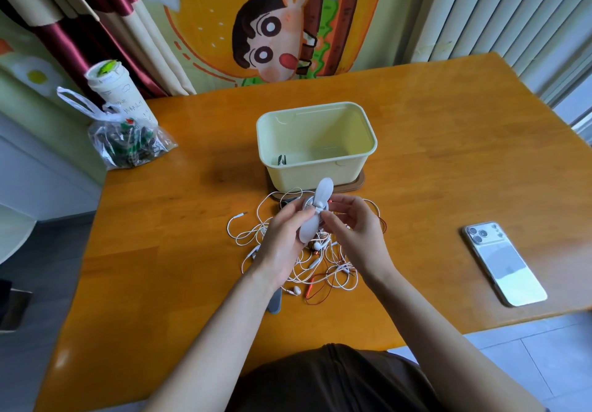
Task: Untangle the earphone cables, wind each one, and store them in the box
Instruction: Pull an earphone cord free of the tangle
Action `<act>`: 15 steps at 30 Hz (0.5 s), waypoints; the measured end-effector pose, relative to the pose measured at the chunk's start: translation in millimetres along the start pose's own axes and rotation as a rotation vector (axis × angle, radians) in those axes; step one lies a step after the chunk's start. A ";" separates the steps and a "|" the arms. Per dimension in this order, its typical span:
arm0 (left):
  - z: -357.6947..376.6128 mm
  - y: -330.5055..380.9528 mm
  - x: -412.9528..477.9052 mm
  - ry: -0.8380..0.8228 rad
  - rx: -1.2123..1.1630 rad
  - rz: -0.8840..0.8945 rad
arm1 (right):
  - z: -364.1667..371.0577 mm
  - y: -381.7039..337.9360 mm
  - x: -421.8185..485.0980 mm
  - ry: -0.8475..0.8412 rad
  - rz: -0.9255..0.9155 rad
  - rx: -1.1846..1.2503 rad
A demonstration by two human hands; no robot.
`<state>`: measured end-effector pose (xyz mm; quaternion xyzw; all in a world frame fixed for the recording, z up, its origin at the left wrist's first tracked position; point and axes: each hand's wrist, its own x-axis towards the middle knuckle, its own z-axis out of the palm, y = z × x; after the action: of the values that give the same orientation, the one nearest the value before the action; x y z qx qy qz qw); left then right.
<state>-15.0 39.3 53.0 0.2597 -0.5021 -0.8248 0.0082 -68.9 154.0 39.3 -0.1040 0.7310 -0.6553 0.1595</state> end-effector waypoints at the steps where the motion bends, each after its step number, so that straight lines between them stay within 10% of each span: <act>1: -1.1 -0.4 0.6 -0.004 0.020 0.002 | -0.4 0.8 1.2 -0.013 0.018 0.011; 15: -16.4 -2.9 14.3 0.076 0.262 0.060 | 1.2 -2.9 14.3 0.033 -0.063 -0.172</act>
<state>-19.4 23.3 38.6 0.2746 -0.6124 -0.7411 0.0179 -81.8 147.3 40.7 -0.1295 0.7835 -0.5964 0.1170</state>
